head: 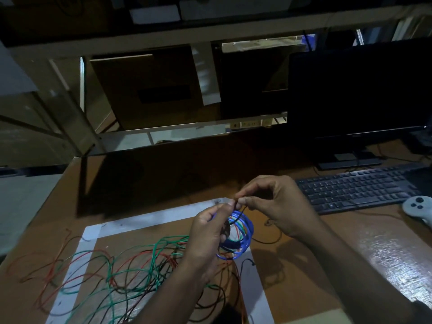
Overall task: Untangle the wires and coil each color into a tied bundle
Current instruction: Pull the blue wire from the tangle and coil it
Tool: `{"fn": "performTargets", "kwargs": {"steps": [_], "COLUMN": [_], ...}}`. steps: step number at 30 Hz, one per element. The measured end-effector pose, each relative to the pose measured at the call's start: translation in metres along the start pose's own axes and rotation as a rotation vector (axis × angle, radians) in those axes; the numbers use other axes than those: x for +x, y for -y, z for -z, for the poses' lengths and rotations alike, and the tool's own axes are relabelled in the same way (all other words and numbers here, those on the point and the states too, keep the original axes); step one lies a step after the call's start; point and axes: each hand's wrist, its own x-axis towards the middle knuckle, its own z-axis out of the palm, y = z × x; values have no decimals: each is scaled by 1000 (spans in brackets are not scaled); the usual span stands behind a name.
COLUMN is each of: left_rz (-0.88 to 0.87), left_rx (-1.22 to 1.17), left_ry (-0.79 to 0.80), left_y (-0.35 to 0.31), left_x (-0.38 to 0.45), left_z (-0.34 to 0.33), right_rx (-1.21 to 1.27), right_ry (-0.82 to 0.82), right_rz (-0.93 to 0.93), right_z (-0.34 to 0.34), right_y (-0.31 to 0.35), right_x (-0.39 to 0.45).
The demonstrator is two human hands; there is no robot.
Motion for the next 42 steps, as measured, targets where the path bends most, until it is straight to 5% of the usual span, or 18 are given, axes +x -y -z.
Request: {"fn": "performTargets", "kwargs": {"steps": [10, 31, 42], "left_rz": [-139, -256, -266], "left_rx": [-22, 79, 86], "left_ry": [-174, -323, -337], "left_y": [-3, -8, -6], "left_x": [-3, -8, -9], "left_z": [-2, -1, 1], "right_rx": [614, 1067, 1151], "right_ry": [-338, -284, -356], "right_rz": [-252, -780, -780], "right_z": [-26, -43, -44], "right_y": [4, -15, -9], "right_x": [-22, -28, -26]}}
